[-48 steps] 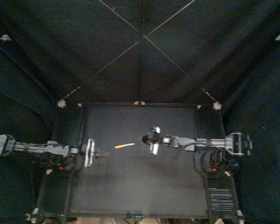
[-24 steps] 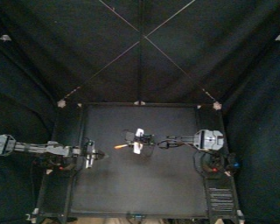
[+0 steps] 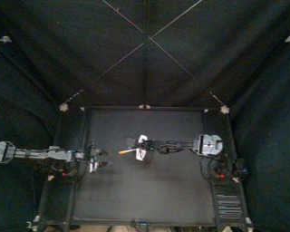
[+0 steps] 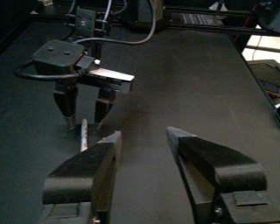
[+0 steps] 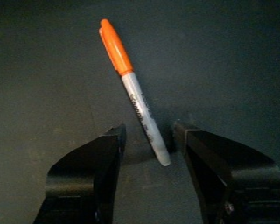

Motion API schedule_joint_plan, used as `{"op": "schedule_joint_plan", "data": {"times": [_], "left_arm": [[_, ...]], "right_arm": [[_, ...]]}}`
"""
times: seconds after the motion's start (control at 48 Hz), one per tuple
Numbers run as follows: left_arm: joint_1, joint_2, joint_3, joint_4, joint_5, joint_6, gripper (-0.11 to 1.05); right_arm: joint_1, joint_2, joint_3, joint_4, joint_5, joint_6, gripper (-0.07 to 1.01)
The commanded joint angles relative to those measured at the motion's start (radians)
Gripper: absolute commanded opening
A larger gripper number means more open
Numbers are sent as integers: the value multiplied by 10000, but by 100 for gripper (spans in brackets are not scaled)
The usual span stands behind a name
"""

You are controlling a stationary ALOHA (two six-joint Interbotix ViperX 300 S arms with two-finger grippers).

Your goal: Uncap the pen

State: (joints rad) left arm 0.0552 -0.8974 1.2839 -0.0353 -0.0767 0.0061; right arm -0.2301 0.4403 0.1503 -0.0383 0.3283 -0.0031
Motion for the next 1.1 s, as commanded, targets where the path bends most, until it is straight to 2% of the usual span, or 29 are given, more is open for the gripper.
{"op": "schedule_joint_plan", "data": {"times": [0.021,0.25,0.396,0.542,0.688,0.75,0.938,1.104], "left_arm": [[92,31,-123,0,-31,-15,87],[138,31,-123,-46,-31,-61,88],[215,31,-123,-184,-92,-61,88],[399,31,-123,-368,-138,-61,88],[629,31,-123,-522,-322,-61,88],[706,31,-123,-552,-506,-61,88],[660,46,-123,-629,-1150,-61,88],[614,31,-169,-629,-1350,-61,88]], "right_arm": [[-169,-184,-245,31,77,15,82],[-399,-46,-184,245,169,-31,76],[-337,31,-77,245,414,-77,63],[-322,-31,107,245,583,-46,54],[77,-690,215,199,660,123,52],[399,-1089,184,169,644,123,52],[1043,-2102,153,61,644,138,52],[1335,-2761,215,46,629,138,52]]}}
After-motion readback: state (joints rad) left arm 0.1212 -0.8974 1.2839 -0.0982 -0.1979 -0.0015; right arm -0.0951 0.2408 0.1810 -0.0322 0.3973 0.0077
